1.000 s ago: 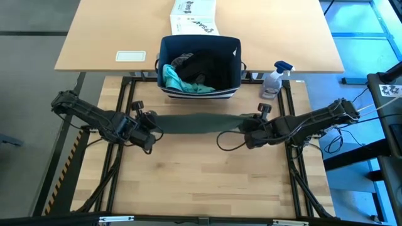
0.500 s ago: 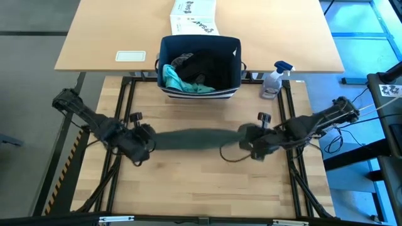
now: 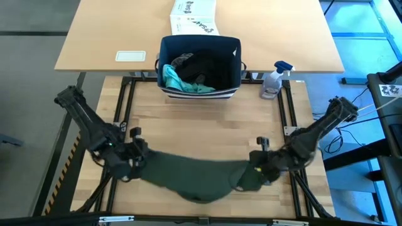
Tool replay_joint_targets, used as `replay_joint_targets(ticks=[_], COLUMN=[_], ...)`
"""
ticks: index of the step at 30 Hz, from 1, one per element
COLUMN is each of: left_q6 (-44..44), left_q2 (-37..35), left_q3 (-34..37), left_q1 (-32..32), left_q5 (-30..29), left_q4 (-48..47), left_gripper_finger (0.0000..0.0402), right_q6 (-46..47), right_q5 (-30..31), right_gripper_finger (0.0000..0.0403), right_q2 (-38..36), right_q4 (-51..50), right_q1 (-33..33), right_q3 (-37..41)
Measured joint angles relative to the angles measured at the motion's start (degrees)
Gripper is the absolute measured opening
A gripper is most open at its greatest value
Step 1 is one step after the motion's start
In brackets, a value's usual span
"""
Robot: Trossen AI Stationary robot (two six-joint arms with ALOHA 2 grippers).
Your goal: Fold Laundry from Bin
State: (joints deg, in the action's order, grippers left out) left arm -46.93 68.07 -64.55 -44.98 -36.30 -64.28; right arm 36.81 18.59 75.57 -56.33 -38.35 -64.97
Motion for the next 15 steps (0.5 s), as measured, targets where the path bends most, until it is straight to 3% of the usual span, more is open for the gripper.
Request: replay_joint_targets(ticks=[9,15], left_q6=[-9.4,-8.3], left_q2=[0.1,0.0], left_q3=[25.7,33.3], left_q1=[4.4,7.4], left_q5=[2.2,-1.3], left_q4=[11.0,17.0], left_gripper_finger=[0.0009,0.0009], right_q6=[1.9,1.8], right_q5=[0.8,2.1], right_gripper_finger=[0.0005,0.0005], right_q2=[0.0,0.0], right_q4=[19.9,24.8], right_q1=[7.0,11.4], right_q3=[27.0,32.1])
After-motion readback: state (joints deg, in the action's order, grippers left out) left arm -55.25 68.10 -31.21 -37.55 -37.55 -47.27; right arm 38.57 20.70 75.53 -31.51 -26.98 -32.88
